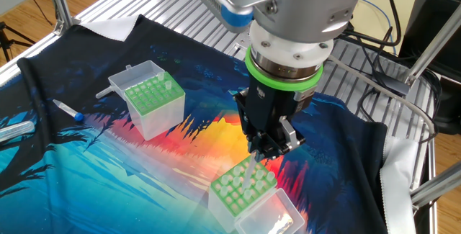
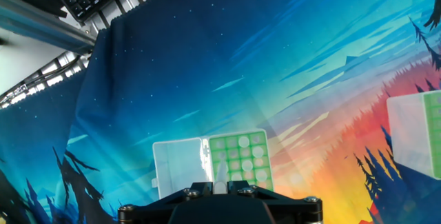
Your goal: Transfer all large pipette tips from one holder to another
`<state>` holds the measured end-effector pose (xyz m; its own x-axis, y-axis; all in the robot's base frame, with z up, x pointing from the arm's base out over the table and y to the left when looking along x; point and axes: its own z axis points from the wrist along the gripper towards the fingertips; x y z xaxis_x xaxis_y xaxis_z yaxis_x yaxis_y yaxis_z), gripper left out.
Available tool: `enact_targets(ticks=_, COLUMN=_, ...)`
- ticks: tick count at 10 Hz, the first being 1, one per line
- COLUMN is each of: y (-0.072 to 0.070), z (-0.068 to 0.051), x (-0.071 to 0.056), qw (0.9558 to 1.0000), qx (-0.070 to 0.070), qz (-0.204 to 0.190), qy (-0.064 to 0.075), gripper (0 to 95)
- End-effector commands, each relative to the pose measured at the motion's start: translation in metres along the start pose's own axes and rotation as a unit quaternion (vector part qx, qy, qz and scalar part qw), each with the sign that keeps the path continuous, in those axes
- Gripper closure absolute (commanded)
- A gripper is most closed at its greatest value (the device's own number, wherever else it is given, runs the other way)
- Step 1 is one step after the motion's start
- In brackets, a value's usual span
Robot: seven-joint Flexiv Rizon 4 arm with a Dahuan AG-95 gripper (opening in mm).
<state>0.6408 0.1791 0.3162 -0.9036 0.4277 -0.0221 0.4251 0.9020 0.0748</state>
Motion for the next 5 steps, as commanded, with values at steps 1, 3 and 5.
enact_targets(ticks=1, y=-0.018, z=-0.005, x=0.006, qw=0.9999, qx=-0.005, qz=-0.014, qy=0.003, gripper=95.0)
enact_targets(ticks=3, y=-0.047, z=-0.015, x=0.014, qw=0.9994, qx=-0.005, qz=-0.034, qy=0.007, gripper=95.0)
enact_targets(ticks=5, y=-0.072, z=-0.020, x=0.019, qw=0.9985, qx=-0.005, qz=-0.053, qy=0.012, gripper=95.0)
